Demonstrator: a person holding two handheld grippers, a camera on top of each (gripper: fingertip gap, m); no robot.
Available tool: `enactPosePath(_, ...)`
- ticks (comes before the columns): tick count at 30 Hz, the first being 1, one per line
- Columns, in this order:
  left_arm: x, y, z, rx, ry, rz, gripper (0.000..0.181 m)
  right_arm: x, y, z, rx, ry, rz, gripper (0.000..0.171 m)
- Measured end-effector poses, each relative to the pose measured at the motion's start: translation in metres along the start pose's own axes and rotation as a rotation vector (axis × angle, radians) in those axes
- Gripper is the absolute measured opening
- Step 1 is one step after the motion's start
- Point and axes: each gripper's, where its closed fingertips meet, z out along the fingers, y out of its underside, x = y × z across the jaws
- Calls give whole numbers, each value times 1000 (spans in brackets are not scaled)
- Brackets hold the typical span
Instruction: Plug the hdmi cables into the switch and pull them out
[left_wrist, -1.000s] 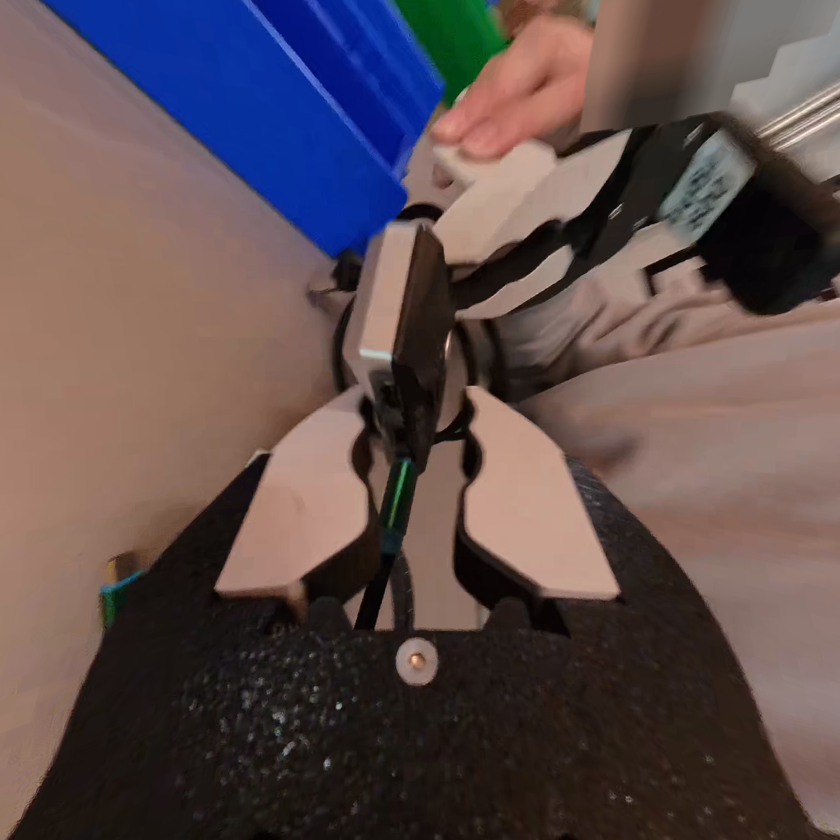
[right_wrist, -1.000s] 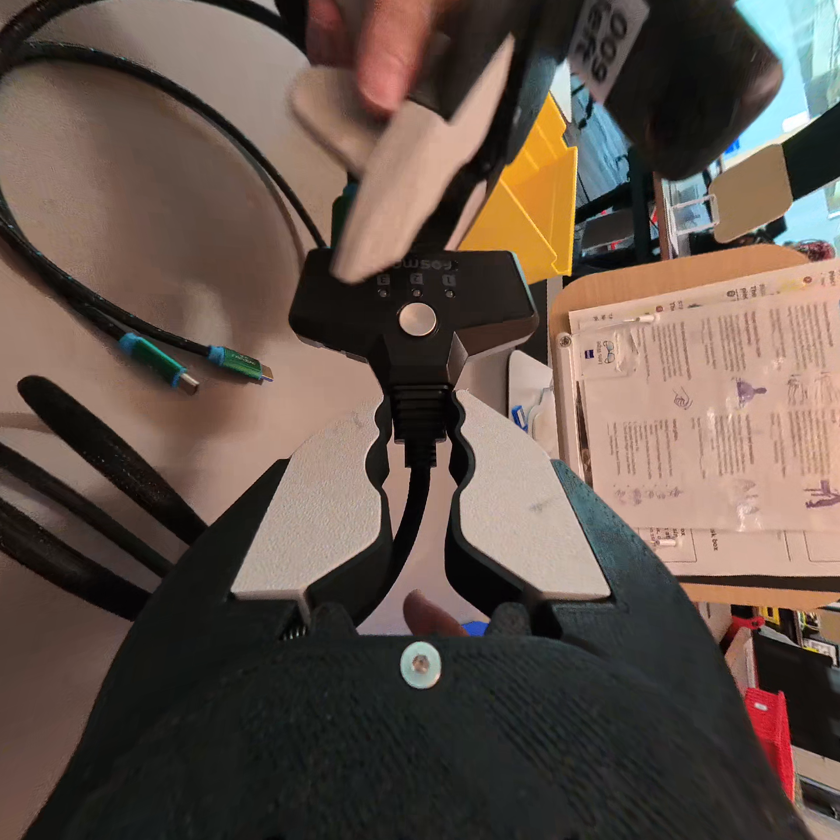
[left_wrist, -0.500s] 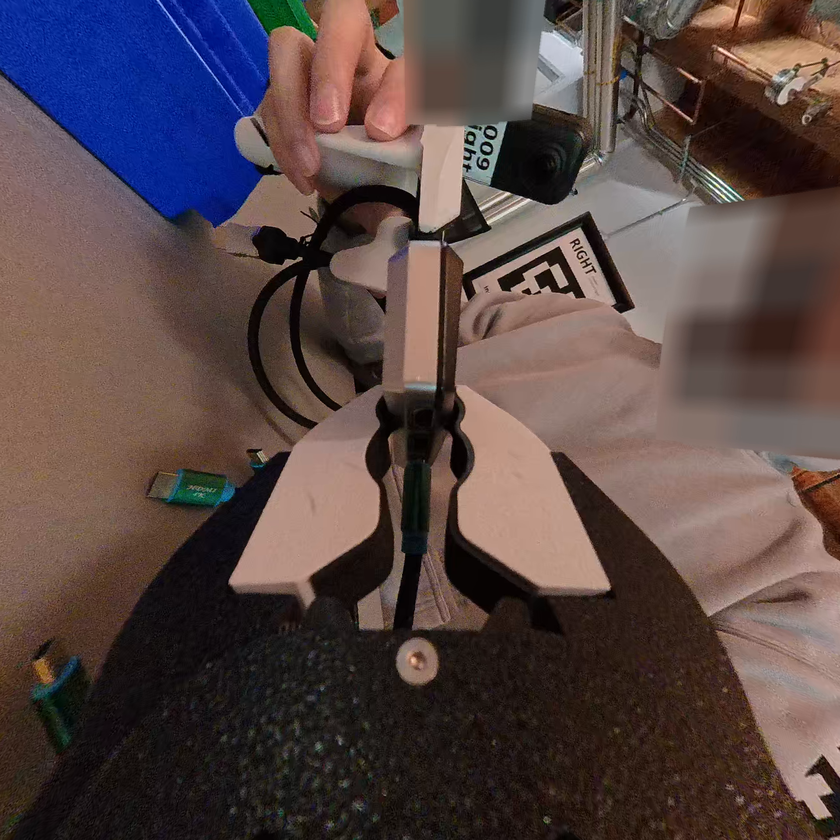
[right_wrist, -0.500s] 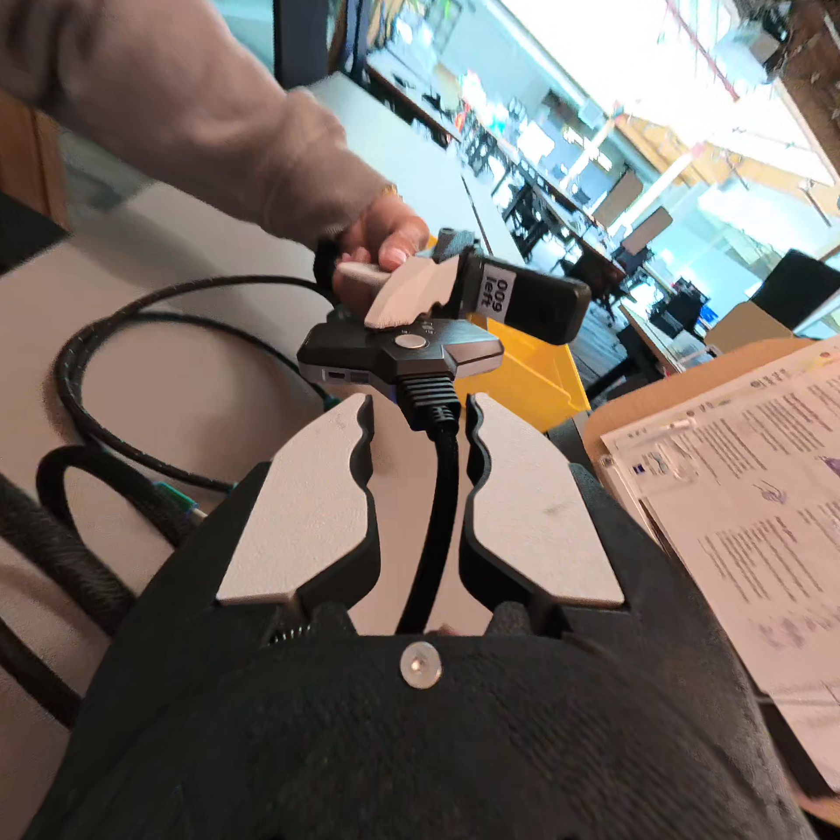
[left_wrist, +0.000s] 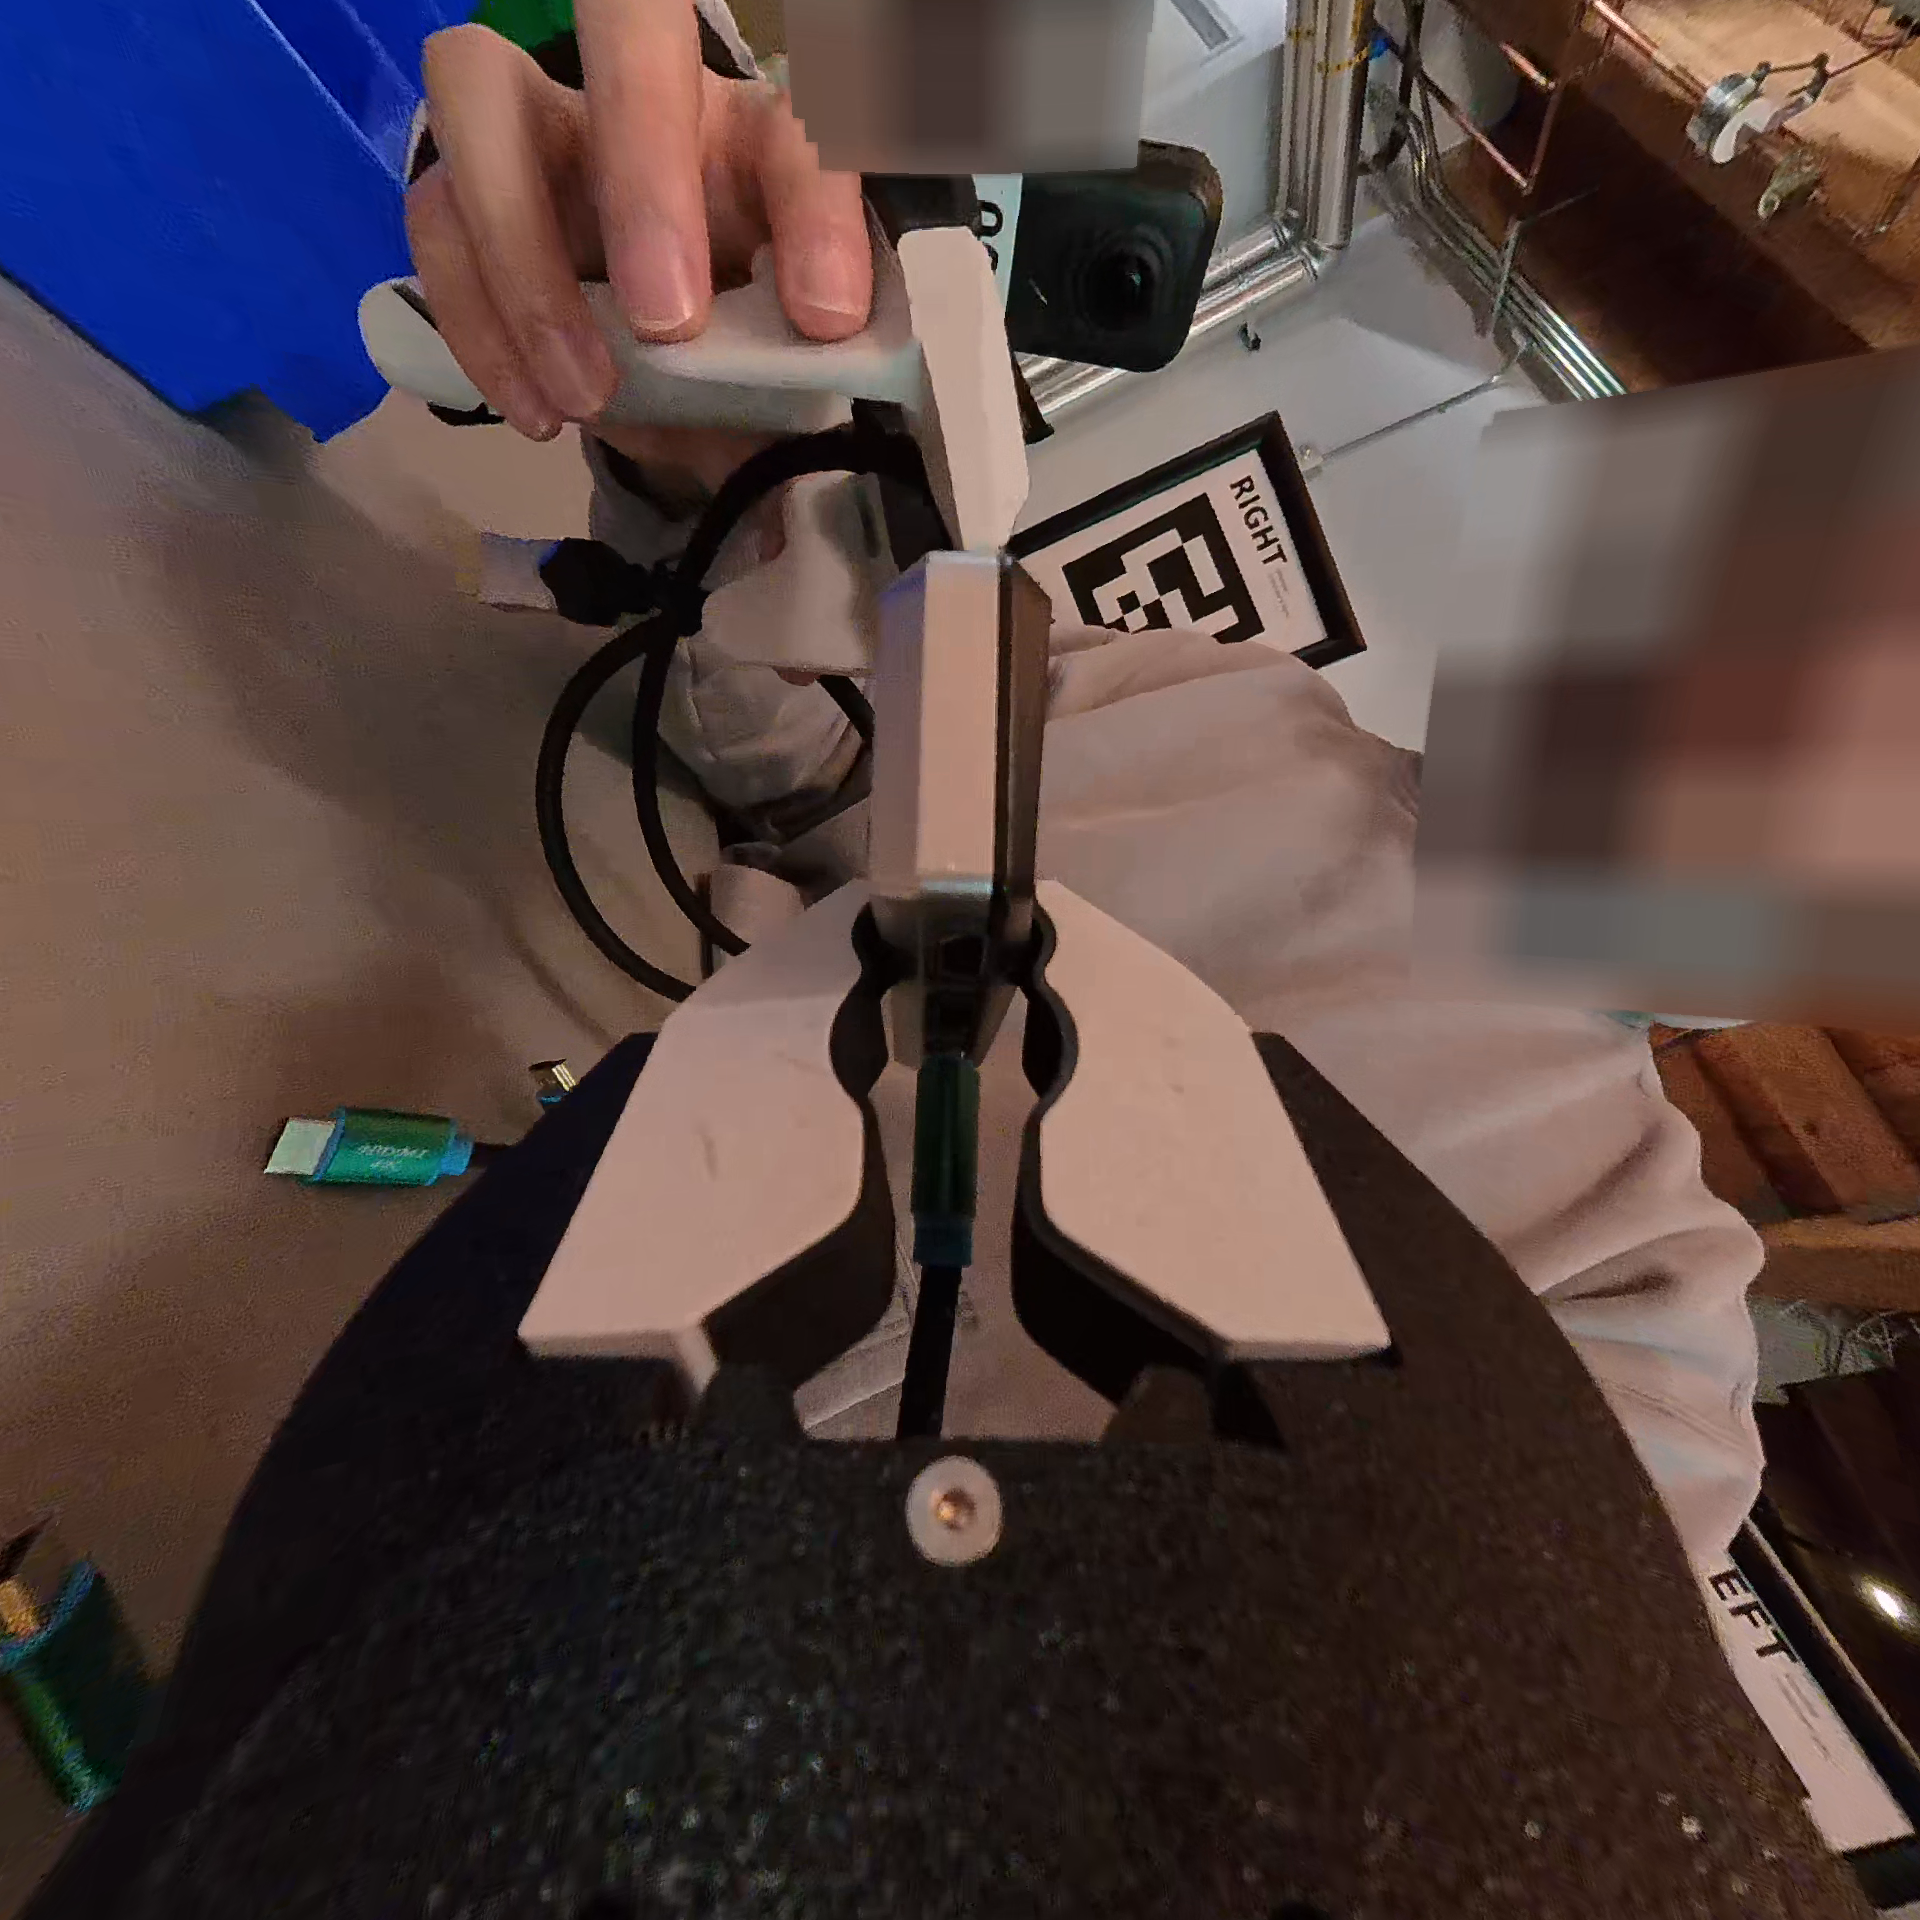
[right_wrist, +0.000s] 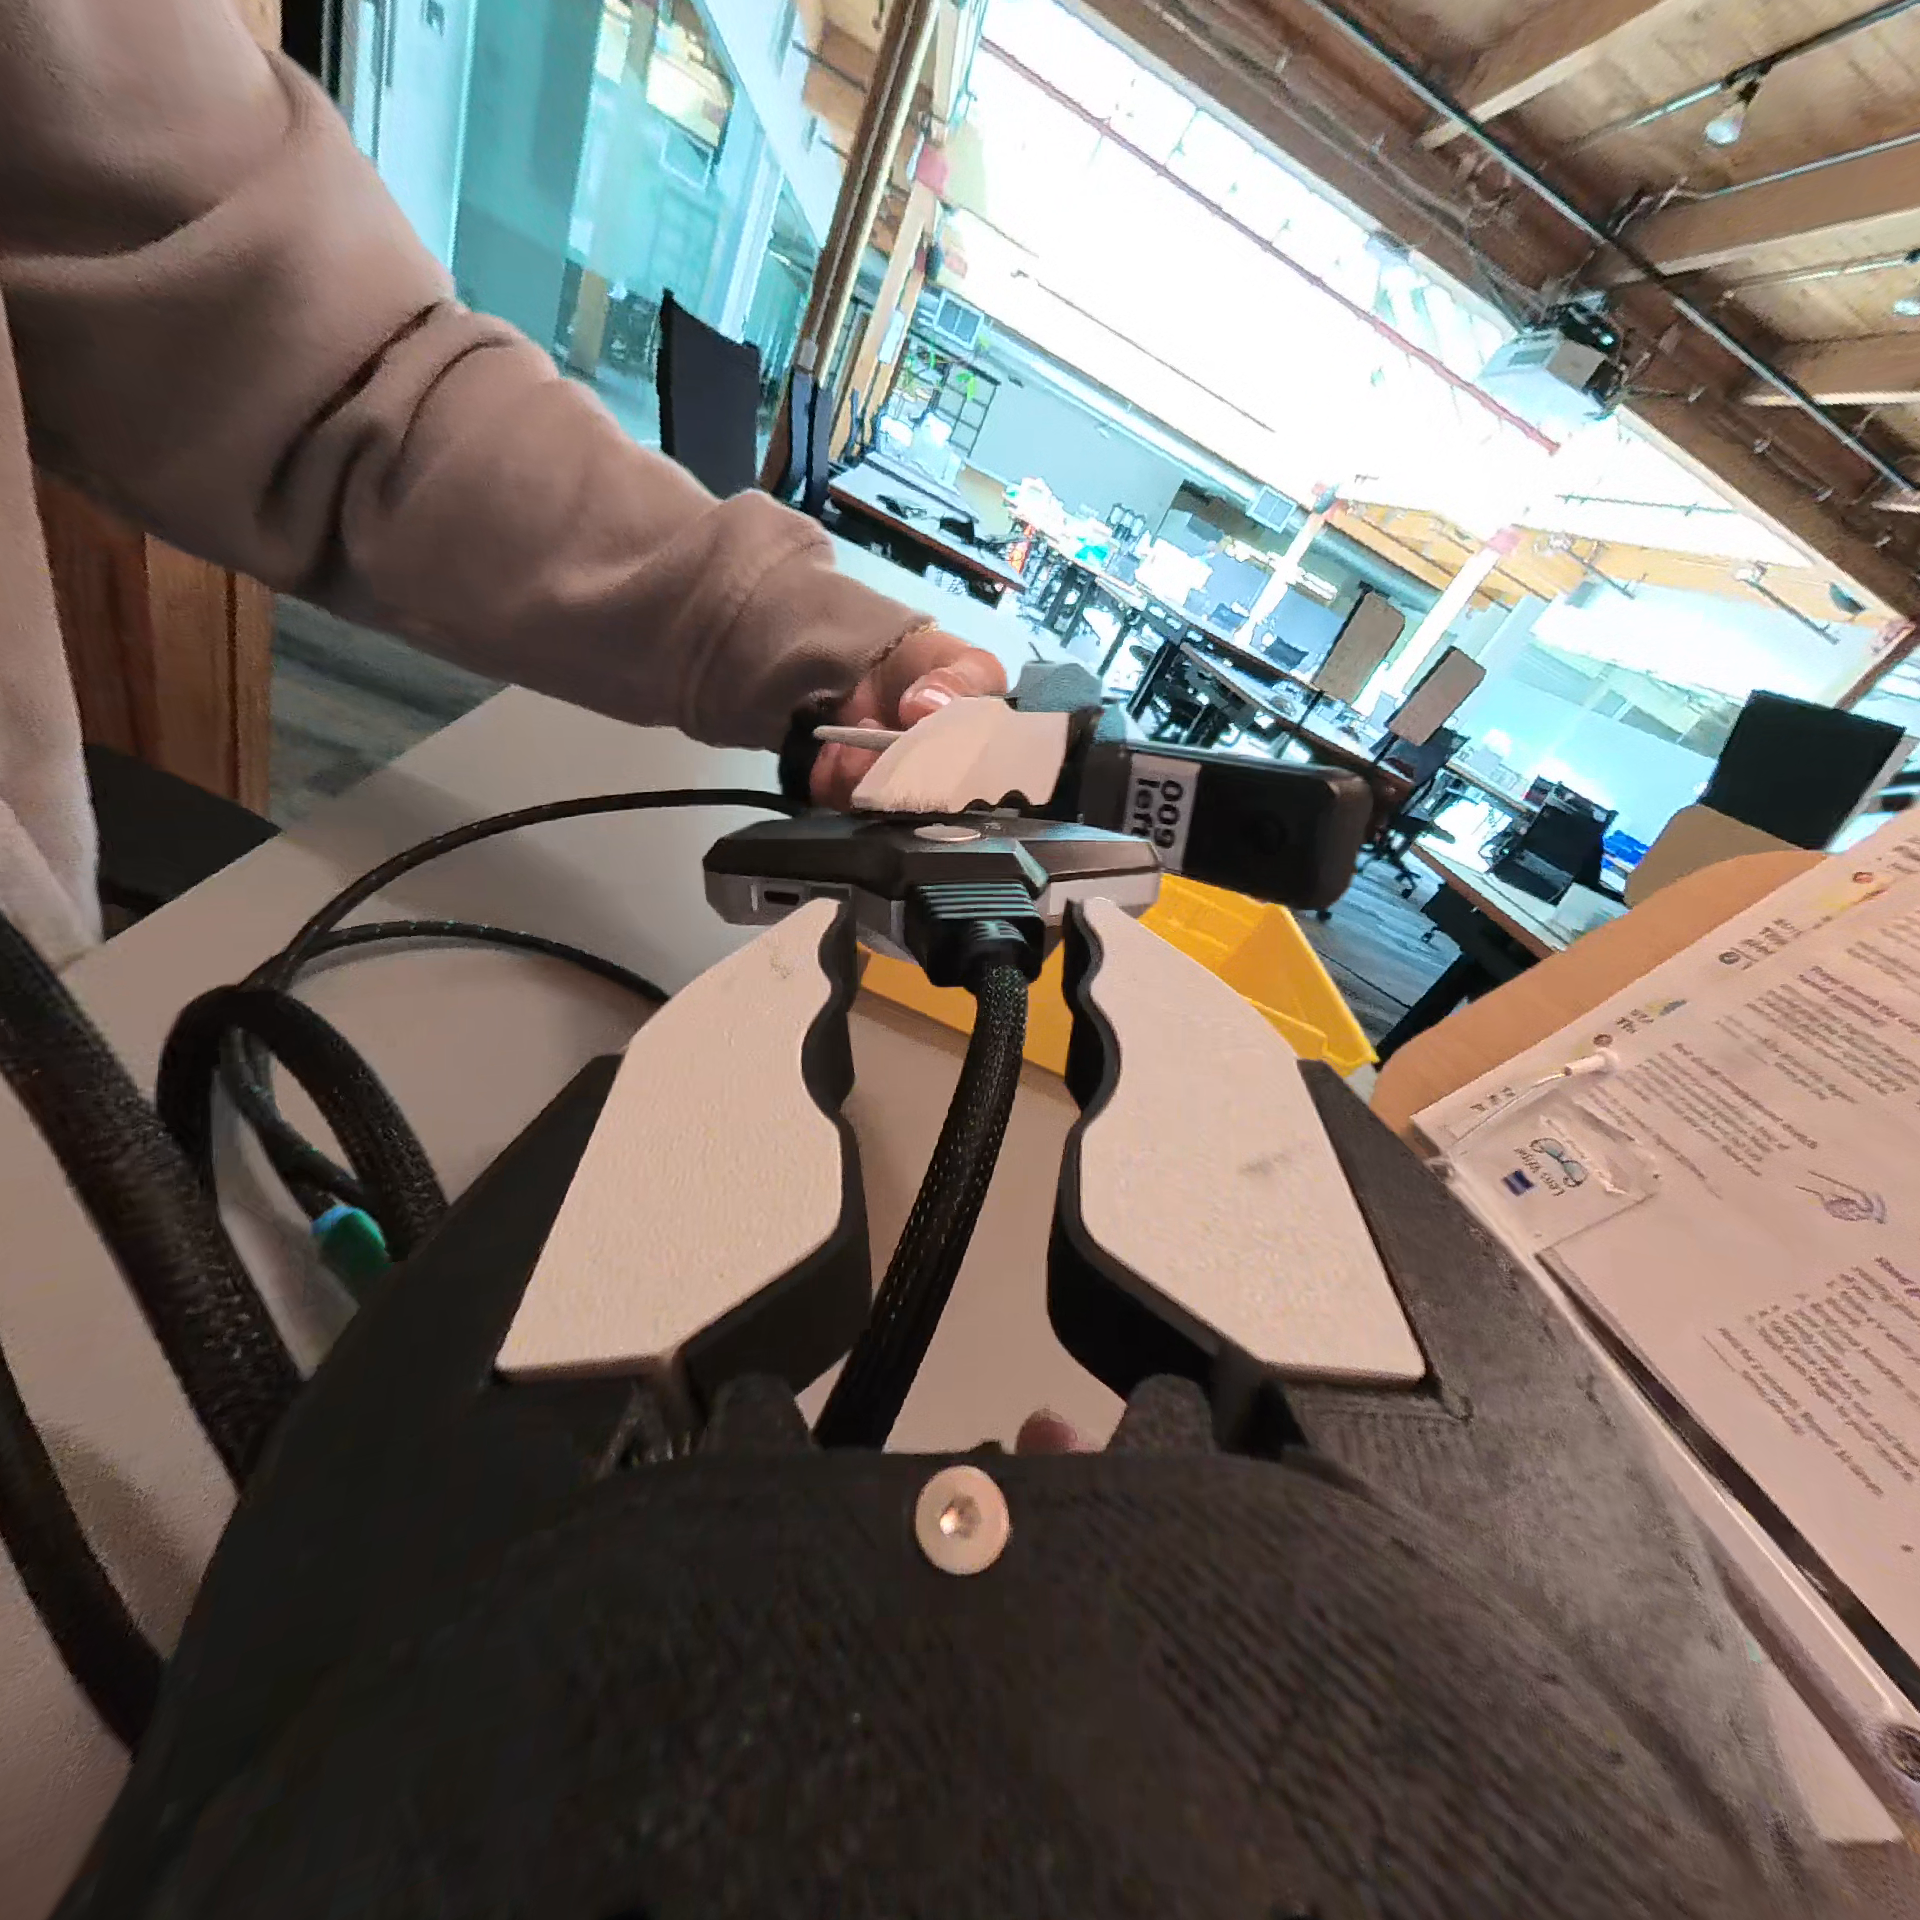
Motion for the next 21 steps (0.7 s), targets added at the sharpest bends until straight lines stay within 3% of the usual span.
enactPosePath(9,-6,5,6,-83,-12,-22,22,-8,7,-3,10,-37,99,23)
enactPosePath(21,-11,14,0,-151,-3,4,22,-18,10,4,22,12,142,23)
